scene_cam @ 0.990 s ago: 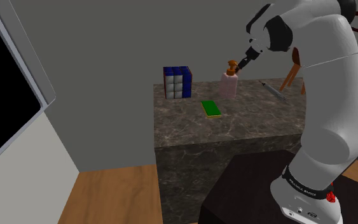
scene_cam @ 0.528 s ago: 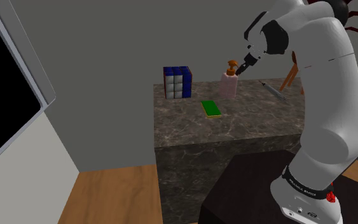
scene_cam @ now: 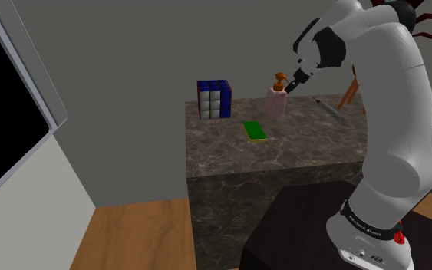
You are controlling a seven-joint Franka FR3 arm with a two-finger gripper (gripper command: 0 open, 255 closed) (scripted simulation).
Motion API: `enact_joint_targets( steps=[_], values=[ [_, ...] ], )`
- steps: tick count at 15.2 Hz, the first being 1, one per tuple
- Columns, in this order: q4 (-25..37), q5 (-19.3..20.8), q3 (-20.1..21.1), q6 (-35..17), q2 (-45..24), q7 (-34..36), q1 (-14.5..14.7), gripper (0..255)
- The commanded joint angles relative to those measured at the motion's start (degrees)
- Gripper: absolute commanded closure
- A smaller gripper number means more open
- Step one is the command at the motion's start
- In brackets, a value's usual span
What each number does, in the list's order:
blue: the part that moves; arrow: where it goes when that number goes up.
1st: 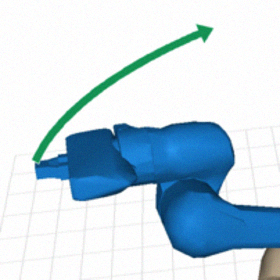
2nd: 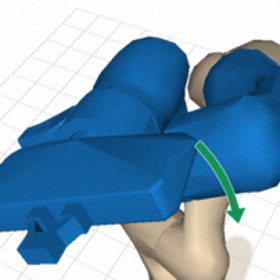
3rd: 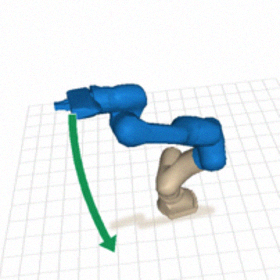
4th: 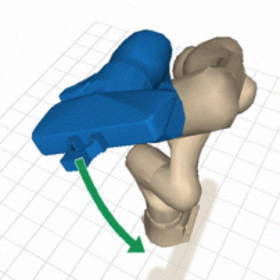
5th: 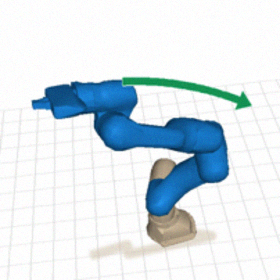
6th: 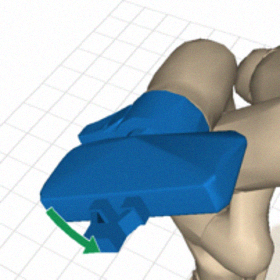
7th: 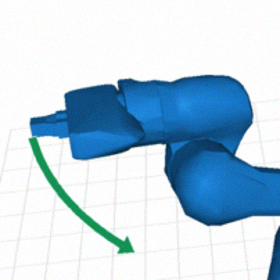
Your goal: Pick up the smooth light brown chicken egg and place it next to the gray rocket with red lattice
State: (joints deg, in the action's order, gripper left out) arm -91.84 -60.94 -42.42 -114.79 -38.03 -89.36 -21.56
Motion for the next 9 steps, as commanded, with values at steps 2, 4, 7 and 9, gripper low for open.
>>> enact_joint_targets(
  steps=[2,4,7,9],
  values=[
    [0.0,0.0,0.0,0.0,0.0,0.0,0.0,255],
    [0.0,0.0,0.0,0.0,0.0,0.0,0.0,0],
    [0.0,0.0,0.0,0.0,0.0,0.0,0.0,0],
    [0.0,0.0,0.0,0.0,0.0,0.0,0.0,0]
  ],
)
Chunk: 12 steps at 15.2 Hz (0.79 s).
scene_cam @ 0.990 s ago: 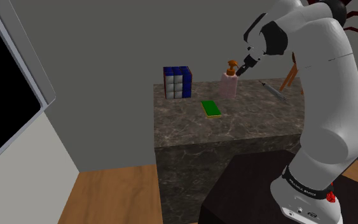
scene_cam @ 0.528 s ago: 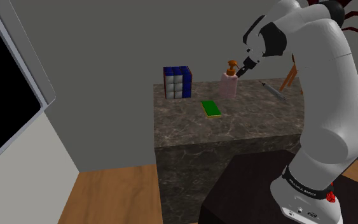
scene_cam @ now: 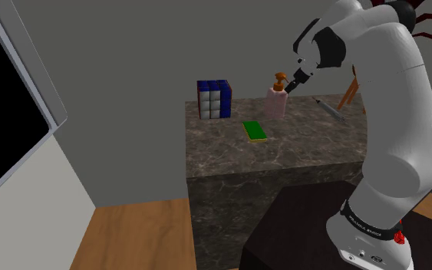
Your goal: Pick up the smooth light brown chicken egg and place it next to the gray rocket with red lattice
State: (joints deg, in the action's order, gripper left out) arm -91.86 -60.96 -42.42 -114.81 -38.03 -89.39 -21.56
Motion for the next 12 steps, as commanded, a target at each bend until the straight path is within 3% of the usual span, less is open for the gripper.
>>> enact_joint_targets(
  steps=[1,4,12],
  values=[
    [-0.1,0.9,-0.7,0.9,1.1,0.3,0.0,0],
    [-0.1,3.3,-2.5,3.6,4.0,1.2,-0.1,0],
    [0.0,3.3,-2.5,3.6,4.0,1.2,-0.1,0]
  ],
)
